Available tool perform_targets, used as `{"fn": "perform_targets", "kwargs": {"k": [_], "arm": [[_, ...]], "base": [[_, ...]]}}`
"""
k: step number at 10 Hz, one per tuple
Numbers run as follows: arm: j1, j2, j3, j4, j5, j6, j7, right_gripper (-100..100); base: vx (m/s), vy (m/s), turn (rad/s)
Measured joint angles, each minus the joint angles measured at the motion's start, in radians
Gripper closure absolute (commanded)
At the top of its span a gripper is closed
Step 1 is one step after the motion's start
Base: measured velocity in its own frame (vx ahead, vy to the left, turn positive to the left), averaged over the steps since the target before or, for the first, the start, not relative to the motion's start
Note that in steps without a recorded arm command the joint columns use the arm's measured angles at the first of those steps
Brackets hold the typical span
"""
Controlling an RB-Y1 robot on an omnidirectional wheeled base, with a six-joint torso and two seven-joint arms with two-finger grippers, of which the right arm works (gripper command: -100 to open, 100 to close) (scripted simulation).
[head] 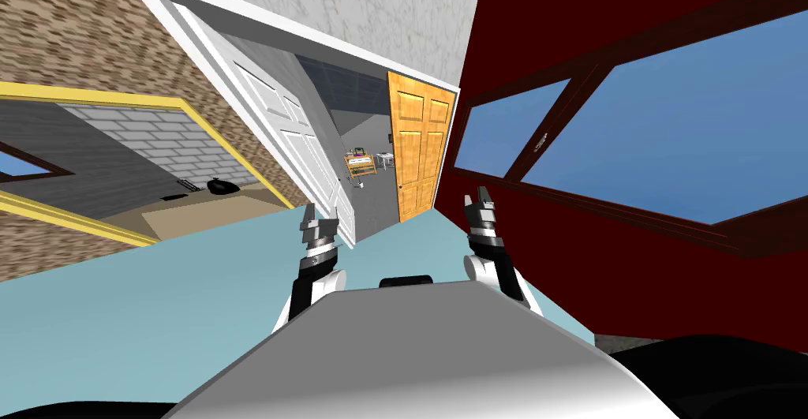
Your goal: Push the door open
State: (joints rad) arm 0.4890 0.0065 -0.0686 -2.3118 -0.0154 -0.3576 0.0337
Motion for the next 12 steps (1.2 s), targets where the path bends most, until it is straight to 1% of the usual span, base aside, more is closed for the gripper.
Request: {"fn": "perform_targets", "kwargs": {"k": [1,2,4,5,6,7,9,10,12], "arm": [[-0.003,-0.007,0.006,0.016,-0.002,-0.004,-0.003,-100],[-0.011,-0.009,0.015,0.034,-0.001,-0.008,-0.003,-100],[-0.035,-0.016,0.036,0.086,0.001,-0.019,-0.002,-100],[-0.037,-0.019,0.048,0.102,0.002,-0.024,-0.003,-100],[-0.044,-0.022,0.055,0.120,0.001,-0.029,-0.005,-100],[-0.042,-0.026,0.064,0.135,0.001,-0.037,-0.006,-100],[-0.057,-0.032,0.079,0.170,0.000,-0.044,-0.009,-100],[-0.072,-0.037,0.084,0.196,-0.001,-0.048,-0.011,-100],[-0.084,-0.039,0.106,0.233,0.001,-0.055,-0.011,-100]], "base": [[0.169,0.003,-0.019],[0.158,0.010,-0.019],[0.163,-0.001,-0.020],[0.129,-0.006,-0.018],[0.096,-0.009,-0.014],[0.082,-0.012,-0.019],[0.085,0.004,-0.016],[0.105,-0.002,-0.017],[0.100,-0.004,-0.021]]}}
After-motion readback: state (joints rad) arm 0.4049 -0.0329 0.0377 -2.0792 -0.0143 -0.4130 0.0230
